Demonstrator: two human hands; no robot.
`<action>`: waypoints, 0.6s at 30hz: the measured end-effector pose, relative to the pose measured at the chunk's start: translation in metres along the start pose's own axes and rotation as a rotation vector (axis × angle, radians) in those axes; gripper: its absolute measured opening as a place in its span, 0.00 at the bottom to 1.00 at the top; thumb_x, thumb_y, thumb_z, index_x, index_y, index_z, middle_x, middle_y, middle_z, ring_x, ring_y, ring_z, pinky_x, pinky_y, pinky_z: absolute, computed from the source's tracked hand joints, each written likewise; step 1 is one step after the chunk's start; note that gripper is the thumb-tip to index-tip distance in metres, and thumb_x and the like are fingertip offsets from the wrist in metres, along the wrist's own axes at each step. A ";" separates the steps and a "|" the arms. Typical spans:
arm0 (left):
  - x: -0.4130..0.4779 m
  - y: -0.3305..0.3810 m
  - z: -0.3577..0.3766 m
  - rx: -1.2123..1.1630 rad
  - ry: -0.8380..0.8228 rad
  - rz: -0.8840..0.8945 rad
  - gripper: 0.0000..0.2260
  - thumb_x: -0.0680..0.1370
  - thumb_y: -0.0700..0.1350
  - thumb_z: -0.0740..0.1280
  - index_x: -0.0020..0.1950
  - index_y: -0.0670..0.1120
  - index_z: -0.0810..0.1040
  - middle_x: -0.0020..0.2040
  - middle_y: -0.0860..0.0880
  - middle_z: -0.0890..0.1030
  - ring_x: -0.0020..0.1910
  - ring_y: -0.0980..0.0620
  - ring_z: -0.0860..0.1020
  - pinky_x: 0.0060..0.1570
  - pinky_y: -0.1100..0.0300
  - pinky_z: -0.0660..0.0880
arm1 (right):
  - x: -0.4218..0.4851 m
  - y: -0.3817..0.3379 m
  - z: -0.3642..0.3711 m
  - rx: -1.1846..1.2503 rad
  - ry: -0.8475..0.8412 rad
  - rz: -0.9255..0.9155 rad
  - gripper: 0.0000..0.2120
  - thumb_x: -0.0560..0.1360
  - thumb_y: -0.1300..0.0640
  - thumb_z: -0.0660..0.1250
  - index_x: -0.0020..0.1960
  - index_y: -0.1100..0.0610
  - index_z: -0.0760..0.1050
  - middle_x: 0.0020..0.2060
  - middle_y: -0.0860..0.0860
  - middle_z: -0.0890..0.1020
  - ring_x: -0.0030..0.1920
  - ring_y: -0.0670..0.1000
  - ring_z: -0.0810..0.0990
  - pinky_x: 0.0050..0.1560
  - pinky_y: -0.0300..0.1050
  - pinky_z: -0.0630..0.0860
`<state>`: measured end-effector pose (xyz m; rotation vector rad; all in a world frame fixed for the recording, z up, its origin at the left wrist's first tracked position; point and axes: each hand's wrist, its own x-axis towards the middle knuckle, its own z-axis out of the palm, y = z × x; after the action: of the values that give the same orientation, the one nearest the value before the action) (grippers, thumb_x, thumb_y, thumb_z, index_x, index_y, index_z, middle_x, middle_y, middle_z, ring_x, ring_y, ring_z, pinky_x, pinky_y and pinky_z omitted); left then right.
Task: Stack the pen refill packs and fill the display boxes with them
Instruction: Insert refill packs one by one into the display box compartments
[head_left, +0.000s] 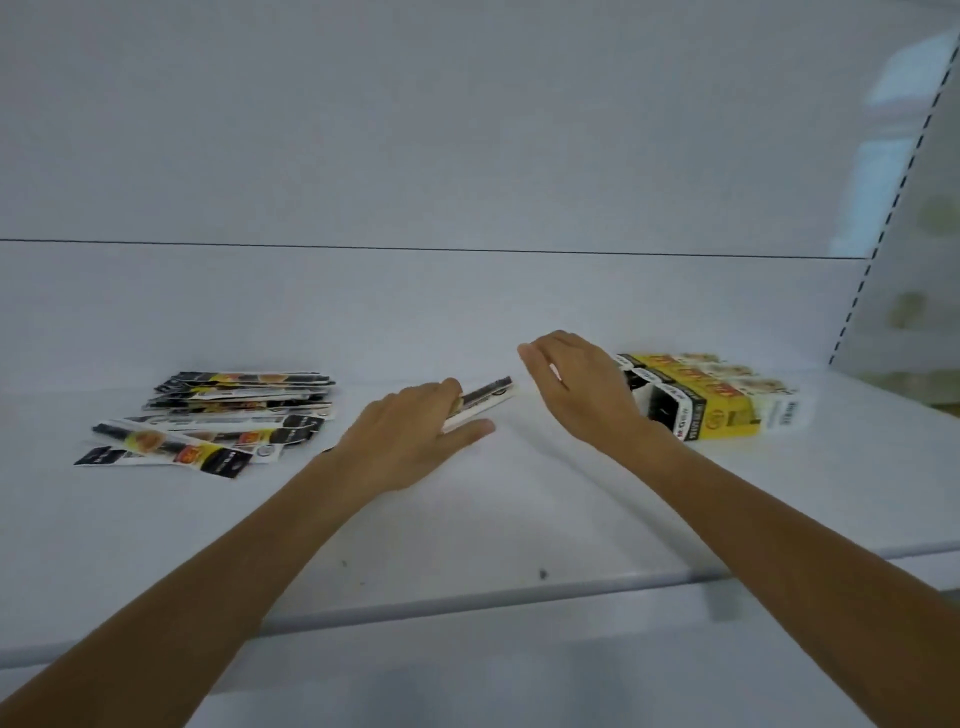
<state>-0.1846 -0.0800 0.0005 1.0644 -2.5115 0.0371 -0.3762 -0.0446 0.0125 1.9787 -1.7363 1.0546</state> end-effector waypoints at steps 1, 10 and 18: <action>0.009 0.016 0.006 -0.032 0.007 -0.014 0.17 0.76 0.64 0.52 0.41 0.50 0.62 0.36 0.55 0.69 0.38 0.49 0.71 0.36 0.56 0.63 | -0.003 0.025 -0.015 -0.035 -0.001 0.006 0.17 0.80 0.52 0.54 0.47 0.62 0.77 0.45 0.55 0.80 0.49 0.55 0.75 0.48 0.49 0.70; 0.069 0.112 0.043 -0.036 -0.041 -0.070 0.16 0.80 0.56 0.51 0.44 0.45 0.69 0.36 0.50 0.73 0.38 0.45 0.74 0.35 0.55 0.64 | -0.035 0.216 -0.112 -0.315 -0.210 0.157 0.14 0.79 0.52 0.55 0.48 0.59 0.75 0.47 0.54 0.79 0.50 0.55 0.73 0.48 0.50 0.69; 0.093 0.137 0.056 0.090 -0.049 -0.133 0.08 0.79 0.53 0.55 0.49 0.49 0.66 0.42 0.52 0.72 0.42 0.47 0.70 0.41 0.56 0.64 | -0.053 0.271 -0.101 -0.538 -0.260 0.023 0.12 0.78 0.53 0.57 0.50 0.60 0.74 0.47 0.57 0.75 0.49 0.57 0.72 0.48 0.47 0.67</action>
<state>-0.3574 -0.0566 0.0024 1.2807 -2.4965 0.0879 -0.6652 -0.0004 -0.0190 1.7974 -1.9169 0.2851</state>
